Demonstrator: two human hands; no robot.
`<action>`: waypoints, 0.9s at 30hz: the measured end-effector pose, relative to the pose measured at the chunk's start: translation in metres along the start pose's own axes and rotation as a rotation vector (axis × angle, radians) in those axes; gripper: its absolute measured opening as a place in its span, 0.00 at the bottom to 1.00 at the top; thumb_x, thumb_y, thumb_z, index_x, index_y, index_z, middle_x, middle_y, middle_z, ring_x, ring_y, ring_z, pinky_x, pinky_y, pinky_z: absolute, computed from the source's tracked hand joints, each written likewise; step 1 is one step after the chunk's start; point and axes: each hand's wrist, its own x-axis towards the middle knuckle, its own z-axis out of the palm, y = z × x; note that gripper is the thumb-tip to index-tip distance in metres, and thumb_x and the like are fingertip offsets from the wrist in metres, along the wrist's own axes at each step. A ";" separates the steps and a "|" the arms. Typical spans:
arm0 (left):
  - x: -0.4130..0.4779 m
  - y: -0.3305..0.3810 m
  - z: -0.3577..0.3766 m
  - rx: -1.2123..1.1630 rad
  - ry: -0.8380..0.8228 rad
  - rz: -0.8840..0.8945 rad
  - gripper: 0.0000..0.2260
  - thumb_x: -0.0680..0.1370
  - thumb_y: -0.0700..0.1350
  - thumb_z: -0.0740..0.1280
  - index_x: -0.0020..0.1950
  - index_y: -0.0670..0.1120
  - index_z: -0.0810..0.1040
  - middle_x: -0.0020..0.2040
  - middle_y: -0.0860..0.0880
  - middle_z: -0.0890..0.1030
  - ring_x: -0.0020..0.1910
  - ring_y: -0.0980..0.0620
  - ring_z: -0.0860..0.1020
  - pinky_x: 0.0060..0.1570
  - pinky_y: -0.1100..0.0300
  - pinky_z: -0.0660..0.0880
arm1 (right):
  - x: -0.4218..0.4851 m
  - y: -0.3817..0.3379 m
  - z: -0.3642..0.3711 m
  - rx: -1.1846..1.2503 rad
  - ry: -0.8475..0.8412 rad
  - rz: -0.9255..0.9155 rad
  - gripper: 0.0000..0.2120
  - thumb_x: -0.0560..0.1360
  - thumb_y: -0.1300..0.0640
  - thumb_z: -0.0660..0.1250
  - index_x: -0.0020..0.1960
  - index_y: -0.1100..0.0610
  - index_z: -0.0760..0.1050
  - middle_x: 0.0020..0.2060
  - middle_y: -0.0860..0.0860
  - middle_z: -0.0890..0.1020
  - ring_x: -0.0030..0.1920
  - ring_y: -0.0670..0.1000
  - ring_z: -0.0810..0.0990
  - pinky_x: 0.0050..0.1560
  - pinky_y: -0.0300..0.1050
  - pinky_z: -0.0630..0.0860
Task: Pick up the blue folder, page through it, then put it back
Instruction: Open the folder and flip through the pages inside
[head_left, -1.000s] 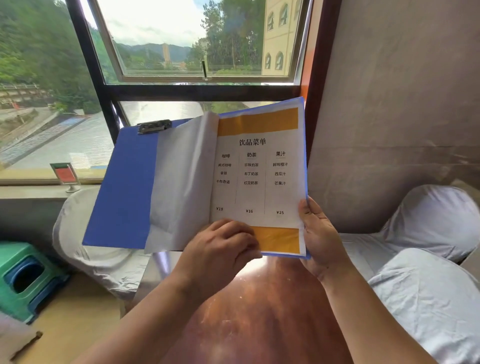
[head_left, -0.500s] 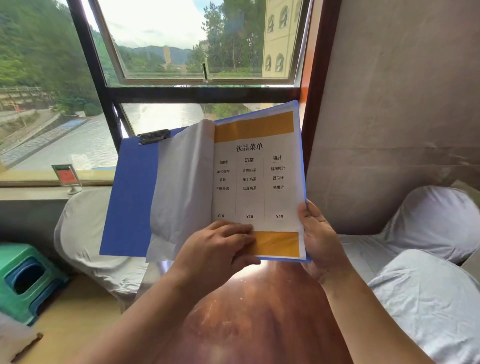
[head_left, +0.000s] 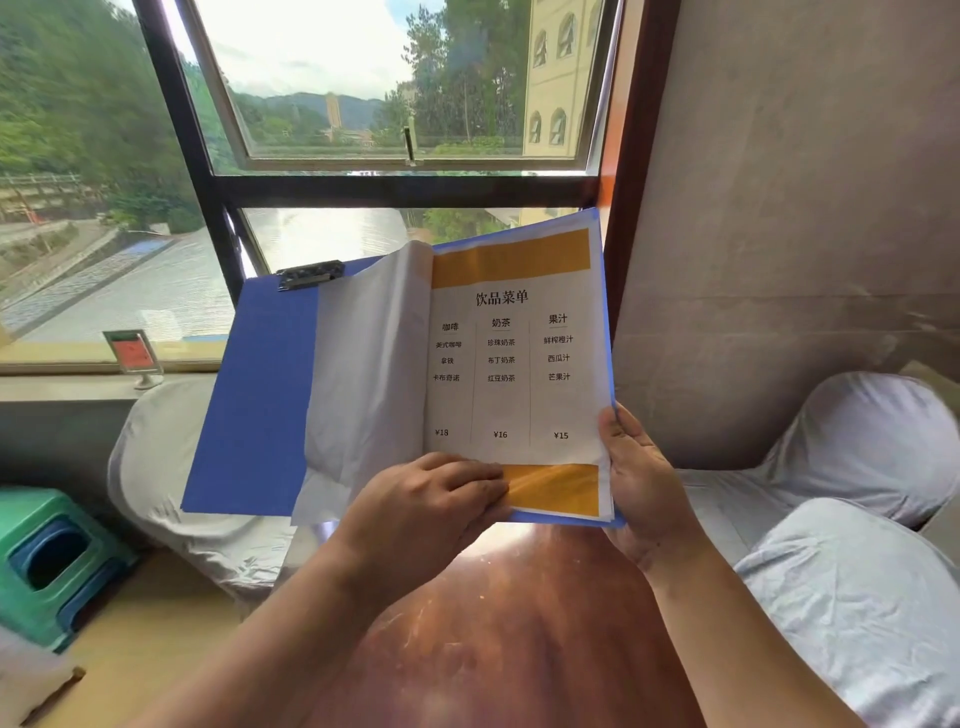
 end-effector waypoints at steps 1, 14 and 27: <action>-0.001 -0.001 0.000 0.010 -0.006 0.012 0.08 0.78 0.49 0.77 0.53 0.47 0.89 0.54 0.51 0.89 0.46 0.48 0.87 0.43 0.54 0.85 | 0.000 0.001 -0.001 0.008 -0.003 0.001 0.16 0.82 0.47 0.65 0.64 0.49 0.85 0.64 0.59 0.87 0.62 0.61 0.87 0.52 0.55 0.87; -0.013 0.008 -0.004 0.033 0.078 -0.242 0.03 0.77 0.43 0.72 0.48 0.47 0.86 0.43 0.50 0.85 0.38 0.43 0.83 0.36 0.50 0.82 | -0.004 -0.001 0.004 0.059 0.040 -0.010 0.20 0.79 0.50 0.65 0.68 0.57 0.80 0.62 0.60 0.87 0.59 0.61 0.87 0.54 0.57 0.87; -0.026 -0.010 0.002 -0.982 0.667 -1.327 0.08 0.80 0.41 0.70 0.42 0.44 0.78 0.31 0.45 0.82 0.30 0.48 0.84 0.32 0.55 0.84 | -0.002 -0.010 -0.007 0.013 0.057 -0.053 0.14 0.86 0.49 0.62 0.63 0.49 0.85 0.62 0.55 0.88 0.57 0.56 0.89 0.48 0.50 0.87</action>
